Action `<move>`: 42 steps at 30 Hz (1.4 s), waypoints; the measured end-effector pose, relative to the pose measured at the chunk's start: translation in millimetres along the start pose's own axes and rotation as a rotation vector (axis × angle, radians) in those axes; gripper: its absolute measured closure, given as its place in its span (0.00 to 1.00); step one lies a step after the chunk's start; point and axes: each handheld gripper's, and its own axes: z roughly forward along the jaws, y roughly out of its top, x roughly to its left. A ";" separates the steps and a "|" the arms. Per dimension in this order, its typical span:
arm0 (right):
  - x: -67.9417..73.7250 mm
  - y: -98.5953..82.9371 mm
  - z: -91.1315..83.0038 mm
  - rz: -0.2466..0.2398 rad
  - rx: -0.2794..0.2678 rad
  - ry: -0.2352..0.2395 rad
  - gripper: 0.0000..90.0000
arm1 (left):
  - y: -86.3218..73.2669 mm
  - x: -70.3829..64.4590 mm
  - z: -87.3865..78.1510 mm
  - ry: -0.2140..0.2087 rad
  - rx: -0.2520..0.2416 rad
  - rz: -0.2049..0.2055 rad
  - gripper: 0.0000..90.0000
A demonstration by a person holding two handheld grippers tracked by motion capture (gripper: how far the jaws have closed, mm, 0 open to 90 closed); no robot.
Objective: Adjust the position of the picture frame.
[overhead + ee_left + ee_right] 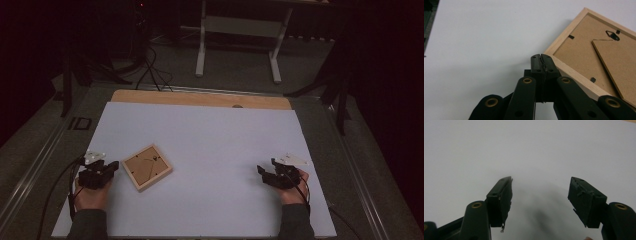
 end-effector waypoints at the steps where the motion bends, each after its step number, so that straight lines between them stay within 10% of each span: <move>1: 0.0 0.0 -0.1 0.001 0.000 0.000 0.39 | -0.1 -0.4 0.4 -0.002 0.002 0.001 0.99; 42: -0.6 0.0 -1.3 -0.003 -0.002 0.012 0.38 | -5.4 -8.6 1.6 -0.038 0.035 0.019 0.99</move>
